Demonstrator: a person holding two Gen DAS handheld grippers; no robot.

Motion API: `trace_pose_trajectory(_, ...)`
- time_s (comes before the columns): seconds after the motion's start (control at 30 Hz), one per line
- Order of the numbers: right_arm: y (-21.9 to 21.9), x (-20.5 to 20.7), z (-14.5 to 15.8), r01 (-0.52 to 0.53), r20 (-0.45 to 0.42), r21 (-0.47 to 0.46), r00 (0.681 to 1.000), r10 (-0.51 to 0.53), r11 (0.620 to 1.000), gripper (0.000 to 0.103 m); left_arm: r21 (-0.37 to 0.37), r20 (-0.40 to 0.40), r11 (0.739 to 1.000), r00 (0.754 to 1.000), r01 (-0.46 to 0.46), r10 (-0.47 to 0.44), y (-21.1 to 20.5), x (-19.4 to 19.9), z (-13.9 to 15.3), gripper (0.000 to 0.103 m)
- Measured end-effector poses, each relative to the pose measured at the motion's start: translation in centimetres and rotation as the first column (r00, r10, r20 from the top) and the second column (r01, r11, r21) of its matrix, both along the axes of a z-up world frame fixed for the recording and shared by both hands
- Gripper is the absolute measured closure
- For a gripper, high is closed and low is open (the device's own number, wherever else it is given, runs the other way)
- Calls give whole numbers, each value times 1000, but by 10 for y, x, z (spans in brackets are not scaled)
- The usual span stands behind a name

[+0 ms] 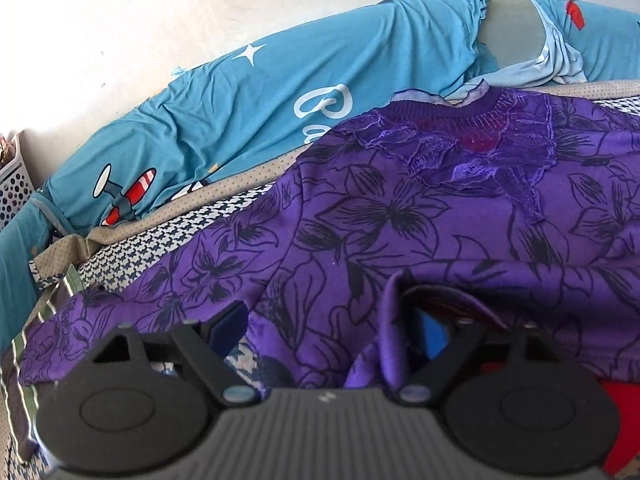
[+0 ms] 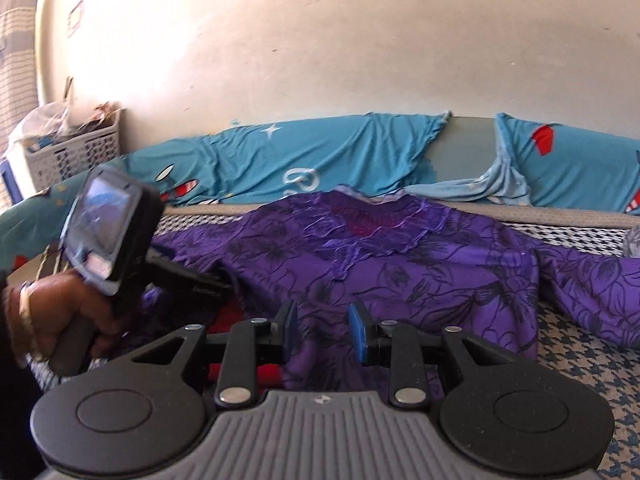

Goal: Fold clothes

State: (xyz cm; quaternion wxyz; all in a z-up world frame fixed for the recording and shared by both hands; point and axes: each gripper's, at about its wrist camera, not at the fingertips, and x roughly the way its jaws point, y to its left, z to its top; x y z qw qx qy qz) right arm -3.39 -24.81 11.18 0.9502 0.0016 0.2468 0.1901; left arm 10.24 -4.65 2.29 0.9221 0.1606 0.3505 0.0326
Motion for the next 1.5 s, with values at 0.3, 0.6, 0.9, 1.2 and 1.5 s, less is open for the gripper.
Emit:
trace_pose_trajectory(0.3, 24, -15, -30, -147, -109, -102, 985, 135, 984, 76, 18, 31, 1000, 999, 26, -26, -5, -9, 8, 9)
trace_pose_trajectory(0.6, 44, -5, -55, -131, -80, -328, 991, 111, 936, 76, 4, 39, 998, 997, 60, -60, -3, -17, 20, 5)
trace_pose_trajectory(0.9, 56, -1, -73, -108, -19, -458, 994, 112, 883, 89, -4, 5, 1000, 1000, 21, -21, 22, -25, 22, 3)
trace_pose_trajectory(1.2, 27, -21, -27, -48, 24, -301, 998, 58, 953, 96, 16, 31, 999, 999, 42, -43, 36, -47, 28, 0)
trace_pose_trajectory(1.5, -15, -51, 13, -13, 48, -121, 999, 19, 993, 96, 19, 59, 1000, 998, 5, -6, 51, -77, 36, 0)
